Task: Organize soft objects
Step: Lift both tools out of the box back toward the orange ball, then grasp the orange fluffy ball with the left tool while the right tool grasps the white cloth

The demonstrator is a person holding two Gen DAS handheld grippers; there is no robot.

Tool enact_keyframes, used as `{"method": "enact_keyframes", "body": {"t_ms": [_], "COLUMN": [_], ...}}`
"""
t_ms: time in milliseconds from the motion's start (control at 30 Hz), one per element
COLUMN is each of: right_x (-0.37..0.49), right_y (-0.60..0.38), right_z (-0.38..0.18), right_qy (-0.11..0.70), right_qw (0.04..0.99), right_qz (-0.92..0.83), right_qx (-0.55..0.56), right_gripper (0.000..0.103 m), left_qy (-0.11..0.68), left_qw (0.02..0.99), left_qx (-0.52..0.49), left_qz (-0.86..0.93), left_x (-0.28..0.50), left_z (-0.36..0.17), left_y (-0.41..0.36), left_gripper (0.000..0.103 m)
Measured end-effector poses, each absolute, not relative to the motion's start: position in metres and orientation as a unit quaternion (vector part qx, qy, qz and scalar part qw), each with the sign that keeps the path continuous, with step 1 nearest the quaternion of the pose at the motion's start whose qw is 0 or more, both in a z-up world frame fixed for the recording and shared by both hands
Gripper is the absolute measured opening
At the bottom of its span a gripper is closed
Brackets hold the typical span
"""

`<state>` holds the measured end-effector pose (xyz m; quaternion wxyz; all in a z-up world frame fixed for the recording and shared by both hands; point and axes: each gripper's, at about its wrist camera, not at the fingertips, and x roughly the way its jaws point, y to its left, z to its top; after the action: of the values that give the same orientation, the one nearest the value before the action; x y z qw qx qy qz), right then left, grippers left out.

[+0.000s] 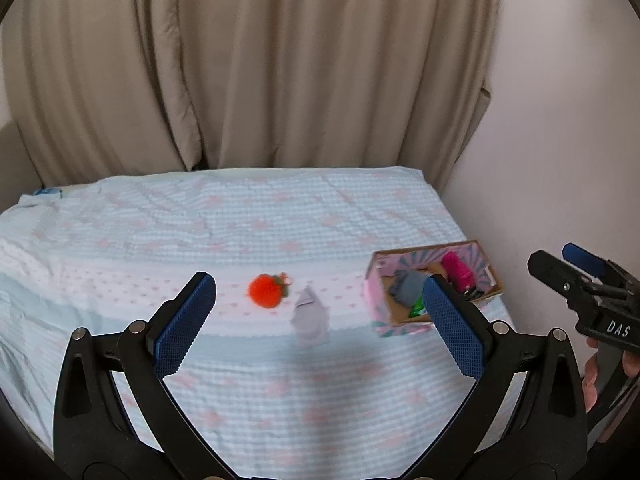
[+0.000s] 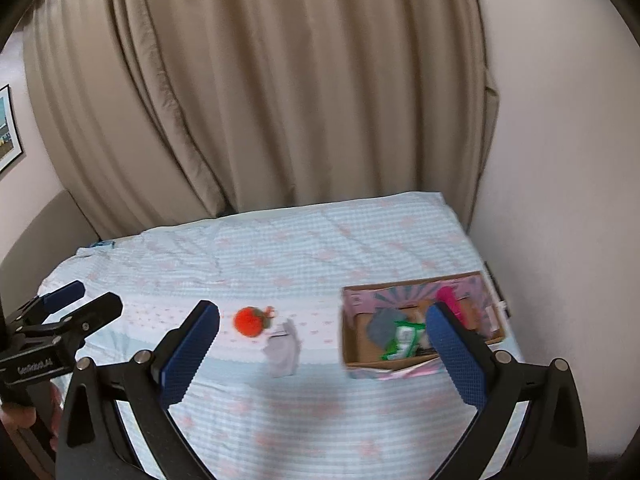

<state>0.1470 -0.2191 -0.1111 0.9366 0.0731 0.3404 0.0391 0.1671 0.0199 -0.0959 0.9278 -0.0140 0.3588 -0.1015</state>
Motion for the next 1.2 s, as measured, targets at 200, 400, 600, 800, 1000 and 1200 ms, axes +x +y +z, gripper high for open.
{"method": "enact_keyframes", "body": {"t_ms": [200,400,600,800,1000,1200], "right_x": [0.163,0.185,0.22,0.263,0.302,0.327], "right_y": [-0.162,-0.12,-0.091,-0.079,-0.073,-0.069], "right_z": [-0.148,-0.197,-0.271,-0.35,-0.425,-0.477], "right_qy": [0.354,0.358,0.379,0.408,0.443,0.461], "right_qw": [0.931,0.927,0.92,0.91,0.894,0.886], "right_qz": [0.038,0.038,0.027,0.022,0.015,0.015], "right_qx": [0.083,0.104,0.09,0.077,0.067,0.057], "right_gripper": [0.103,0.103,0.103,0.103,0.103,0.095], "left_qy": [0.372,0.394,0.413,0.439,0.465,0.481], "left_qw": [0.922,0.909,0.894,0.877,0.862,0.852], "left_qx": [-0.002,0.018,0.035,0.042,0.049,0.066], "left_qz": [-0.105,-0.138,-0.172,-0.188,-0.196,-0.198], "left_x": [0.192,0.244,0.303,0.352,0.391,0.416], "left_z": [-0.123,-0.182,-0.256,-0.337,-0.412,-0.464], "left_y": [0.082,0.109,0.11,0.096,0.073,0.054], "left_gripper": [0.103,0.103,0.103,0.103,0.103,0.102]}}
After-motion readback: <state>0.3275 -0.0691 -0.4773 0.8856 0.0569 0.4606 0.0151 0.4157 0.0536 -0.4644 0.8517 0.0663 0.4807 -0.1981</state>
